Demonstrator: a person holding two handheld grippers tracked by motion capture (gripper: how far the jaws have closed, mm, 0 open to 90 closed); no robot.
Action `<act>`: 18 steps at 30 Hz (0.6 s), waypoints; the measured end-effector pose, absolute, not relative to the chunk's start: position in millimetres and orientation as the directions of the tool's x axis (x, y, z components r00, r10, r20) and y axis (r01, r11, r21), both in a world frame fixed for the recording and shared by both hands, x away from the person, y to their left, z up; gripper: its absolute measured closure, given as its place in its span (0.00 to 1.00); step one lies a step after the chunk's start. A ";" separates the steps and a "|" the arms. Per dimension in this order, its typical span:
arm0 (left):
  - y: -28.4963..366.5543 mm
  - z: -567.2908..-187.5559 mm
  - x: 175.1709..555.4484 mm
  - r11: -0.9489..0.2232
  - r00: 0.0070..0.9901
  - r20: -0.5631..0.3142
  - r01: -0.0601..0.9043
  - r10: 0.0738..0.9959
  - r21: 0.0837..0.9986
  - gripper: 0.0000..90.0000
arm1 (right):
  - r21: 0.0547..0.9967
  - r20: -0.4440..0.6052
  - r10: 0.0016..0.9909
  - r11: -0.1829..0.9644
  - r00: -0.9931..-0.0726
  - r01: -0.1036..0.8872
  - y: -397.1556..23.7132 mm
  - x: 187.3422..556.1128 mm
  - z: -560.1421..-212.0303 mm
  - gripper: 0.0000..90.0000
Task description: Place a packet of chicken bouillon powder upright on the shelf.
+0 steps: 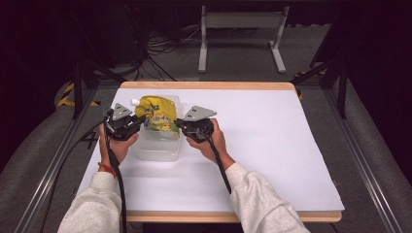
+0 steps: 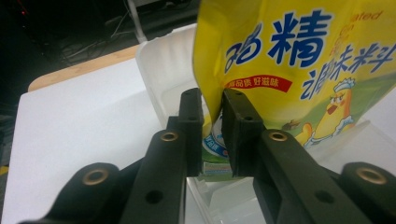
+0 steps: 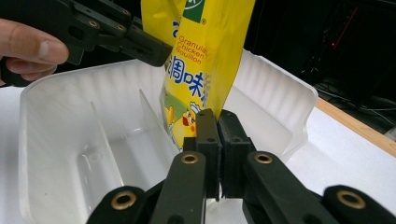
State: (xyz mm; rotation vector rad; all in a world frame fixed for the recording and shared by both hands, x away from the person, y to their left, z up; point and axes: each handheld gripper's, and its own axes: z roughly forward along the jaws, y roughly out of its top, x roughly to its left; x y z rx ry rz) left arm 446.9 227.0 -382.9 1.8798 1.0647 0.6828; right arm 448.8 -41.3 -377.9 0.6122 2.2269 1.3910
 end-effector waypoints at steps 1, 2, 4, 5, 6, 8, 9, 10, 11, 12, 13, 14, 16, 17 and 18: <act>227.0 -382.9 446.9 -0.278 0.489 0.049 0.408 0.871 0.870 0.85 | 0.909 -0.133 0.579 0.396 -0.804 0.134 -41.3 448.8 -377.9 0.99; 228.9 -381.9 445.3 -0.277 0.484 0.052 0.407 0.874 0.870 0.85 | 0.908 -0.134 0.579 0.397 -0.804 0.134 -42.3 448.5 -376.8 0.99; 232.1 -379.8 442.3 -0.284 0.471 0.068 0.403 0.879 0.870 0.81 | 0.908 -0.137 0.579 0.397 -0.804 0.132 -45.2 447.7 -373.0 0.98; 233.8 -379.2 441.3 -0.278 0.472 0.065 0.398 0.879 0.874 0.79 | 0.907 -0.140 0.577 0.400 -0.805 0.129 -46.3 447.3 -371.5 0.98; 236.7 -378.0 439.1 -0.267 0.473 0.055 0.394 0.879 0.879 0.79 | 0.906 -0.144 0.575 0.404 -0.806 0.126 -47.3 446.9 -370.4 0.97; 240.9 -376.2 434.8 -0.253 0.468 0.047 0.388 0.882 0.887 0.78 | 0.902 -0.152 0.574 0.414 -0.805 0.125 -49.9 446.0 -368.1 0.98; 242.1 -375.8 433.4 -0.243 0.470 0.036 0.387 0.882 0.889 0.77 | 0.899 -0.159 0.574 0.420 -0.804 0.122 -51.7 445.4 -367.1 0.98; 243.3 -375.7 431.3 -0.228 0.472 0.021 0.386 0.881 0.894 0.76 | 0.899 -0.161 0.574 0.422 -0.803 0.121 -52.8 445.1 -366.5 0.98; 243.9 -375.5 429.9 -0.224 0.478 0.015 0.384 0.878 0.896 0.76 | 0.897 -0.163 0.574 0.424 -0.803 0.121 -54.3 444.7 -365.9 0.98; 243.5 -375.4 426.8 -0.227 0.490 0.015 0.376 0.872 0.898 0.76 | 0.897 -0.165 0.573 0.426 -0.803 0.120 -55.3 444.2 -365.5 0.98; 242.1 -375.4 423.9 -0.245 0.491 0.039 0.363 0.870 0.899 0.75 | 0.894 -0.173 0.571 0.434 -0.803 0.116 -57.2 443.5 -364.8 0.98; 240.5 -375.8 422.1 -0.261 0.496 0.054 0.358 0.867 0.896 0.75 | 0.892 -0.175 0.570 0.437 -0.803 0.116 -58.6 442.9 -364.6 0.98; 236.4 -376.9 417.4 -0.287 0.511 0.075 0.350 0.856 0.892 0.74 | 0.889 -0.181 0.569 0.444 -0.802 0.114 -61.1 442.4 -364.5 0.98; 234.9 -377.3 415.1 -0.296 0.517 0.083 0.345 0.852 0.890 0.73 | 0.886 -0.184 0.570 0.448 -0.801 0.116 -62.4 442.1 -364.5 0.98; 233.5 -378.0 412.4 -0.299 0.528 0.083 0.339 0.845 0.892 0.73 | 0.885 -0.186 0.570 0.452 -0.801 0.115 -63.7 441.9 -364.3 0.98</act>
